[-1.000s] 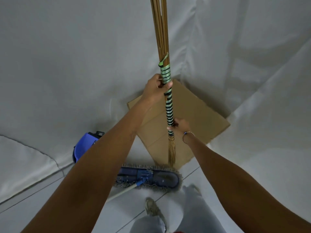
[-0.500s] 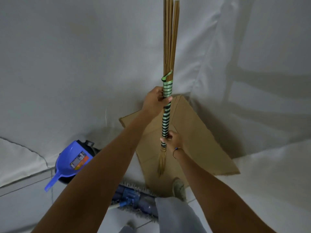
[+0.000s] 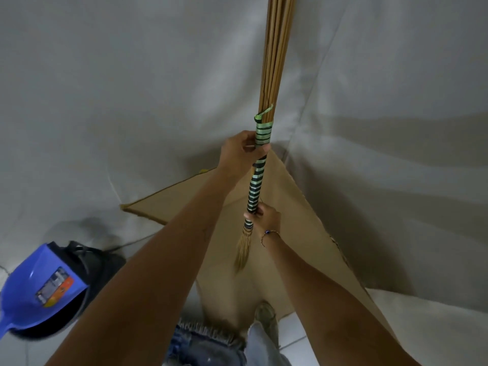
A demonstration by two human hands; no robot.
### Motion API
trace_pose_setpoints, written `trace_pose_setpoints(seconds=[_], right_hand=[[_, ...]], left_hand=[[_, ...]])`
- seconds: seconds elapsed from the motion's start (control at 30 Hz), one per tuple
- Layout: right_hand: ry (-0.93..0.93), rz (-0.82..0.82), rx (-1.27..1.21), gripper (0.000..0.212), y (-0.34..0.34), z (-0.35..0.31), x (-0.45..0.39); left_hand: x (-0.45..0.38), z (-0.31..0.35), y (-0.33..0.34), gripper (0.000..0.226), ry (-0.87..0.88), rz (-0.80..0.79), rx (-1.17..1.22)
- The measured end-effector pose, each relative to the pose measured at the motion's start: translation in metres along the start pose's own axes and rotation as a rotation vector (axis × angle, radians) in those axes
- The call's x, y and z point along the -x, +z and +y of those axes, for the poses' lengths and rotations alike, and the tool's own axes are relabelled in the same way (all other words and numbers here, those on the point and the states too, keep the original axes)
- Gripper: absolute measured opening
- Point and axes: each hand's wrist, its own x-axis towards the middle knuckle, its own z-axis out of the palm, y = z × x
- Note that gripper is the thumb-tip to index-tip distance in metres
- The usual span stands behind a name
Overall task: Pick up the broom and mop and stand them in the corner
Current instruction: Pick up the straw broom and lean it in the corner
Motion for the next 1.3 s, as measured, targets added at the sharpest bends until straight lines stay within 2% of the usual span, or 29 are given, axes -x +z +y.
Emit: trace_pose_setpoints(seconds=[0.37,0.7,0.93,1.0,1.07,1.2,1.3], right_hand=[[0.015,0.064,-0.024,0.027,0.022,0.050,-0.121],[0.062,0.115,0.016,0.021,0.026,0.053,-0.158],[0.042,0.131,0.057,0.019,0.013,0.031,-0.148],[0.037,0.136,0.083,0.022,0.004,0.025,-0.136],[-0.007,0.130,0.129,0.023,-0.005,0.018,-0.115],[-0.187,0.056,0.255,0.022,-0.019,-0.010,-0.062],[-0.335,-0.034,0.465,0.029,-0.023,-0.030,-0.012]], left_hand=[[-0.083,-0.065,0.046,0.040,0.017,-0.017,0.031],[-0.108,-0.081,0.052,0.043,-0.011,0.005,0.029],[-0.097,-0.068,0.057,0.041,-0.072,0.097,-0.102],[-0.083,-0.069,0.050,0.040,-0.102,0.133,-0.077],[-0.059,-0.075,0.033,0.033,-0.123,0.154,-0.152],[0.000,-0.086,-0.011,0.025,-0.202,0.021,-0.324],[0.061,-0.085,-0.048,0.031,-0.195,-0.068,-0.652]])
